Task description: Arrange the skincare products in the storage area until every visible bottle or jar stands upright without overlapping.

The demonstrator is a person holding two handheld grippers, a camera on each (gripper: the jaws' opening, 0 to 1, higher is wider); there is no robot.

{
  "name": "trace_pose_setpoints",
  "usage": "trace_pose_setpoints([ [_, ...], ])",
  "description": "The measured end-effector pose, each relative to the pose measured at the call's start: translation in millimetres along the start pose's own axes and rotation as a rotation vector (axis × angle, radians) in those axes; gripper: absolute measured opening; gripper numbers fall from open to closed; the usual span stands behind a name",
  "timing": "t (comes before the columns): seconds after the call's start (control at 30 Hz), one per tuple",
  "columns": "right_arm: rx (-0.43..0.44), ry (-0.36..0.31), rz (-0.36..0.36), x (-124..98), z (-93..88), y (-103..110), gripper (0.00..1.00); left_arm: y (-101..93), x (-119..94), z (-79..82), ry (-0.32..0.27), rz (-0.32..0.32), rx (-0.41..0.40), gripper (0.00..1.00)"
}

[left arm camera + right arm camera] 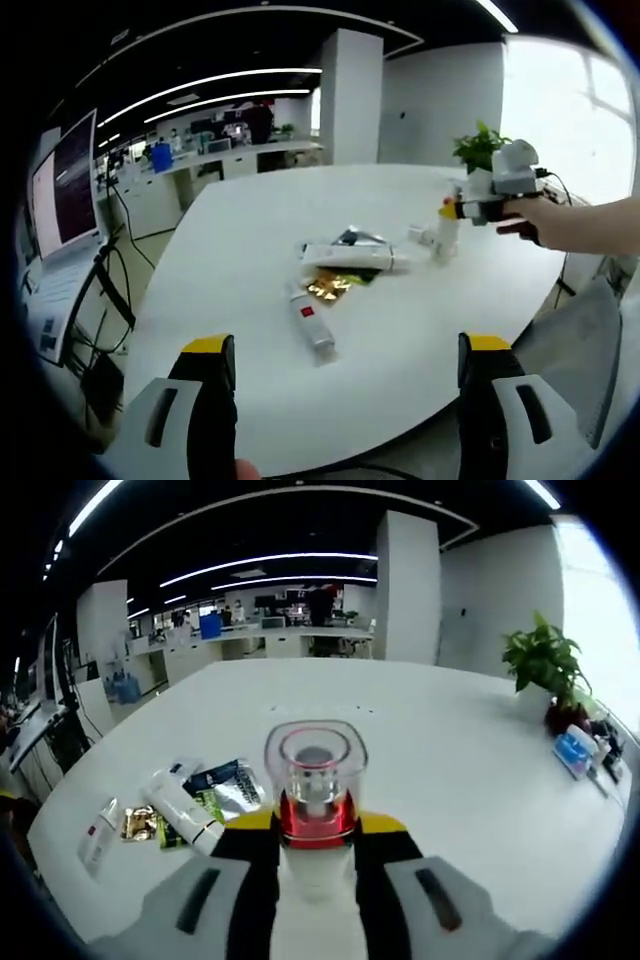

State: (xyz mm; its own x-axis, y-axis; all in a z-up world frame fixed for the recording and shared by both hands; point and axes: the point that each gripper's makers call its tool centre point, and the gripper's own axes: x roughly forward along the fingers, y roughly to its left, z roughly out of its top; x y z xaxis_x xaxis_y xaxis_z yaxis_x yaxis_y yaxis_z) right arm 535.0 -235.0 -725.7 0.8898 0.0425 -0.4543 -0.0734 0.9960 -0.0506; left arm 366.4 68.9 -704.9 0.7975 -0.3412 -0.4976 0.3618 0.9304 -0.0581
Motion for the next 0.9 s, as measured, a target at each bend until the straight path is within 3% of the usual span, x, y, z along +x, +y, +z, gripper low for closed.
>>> trace_pose_setpoints([
  [0.2,0.009,0.002,-0.013,-2.0,-0.5,-8.5,0.28,-0.9,-0.2,-0.2,0.001,-0.003,0.003,0.9],
  [0.9,0.033,0.008,-0.015,-2.9,-1.0,-9.2,0.28,-1.1,-0.6,-0.6,0.004,-0.002,0.007,0.9],
])
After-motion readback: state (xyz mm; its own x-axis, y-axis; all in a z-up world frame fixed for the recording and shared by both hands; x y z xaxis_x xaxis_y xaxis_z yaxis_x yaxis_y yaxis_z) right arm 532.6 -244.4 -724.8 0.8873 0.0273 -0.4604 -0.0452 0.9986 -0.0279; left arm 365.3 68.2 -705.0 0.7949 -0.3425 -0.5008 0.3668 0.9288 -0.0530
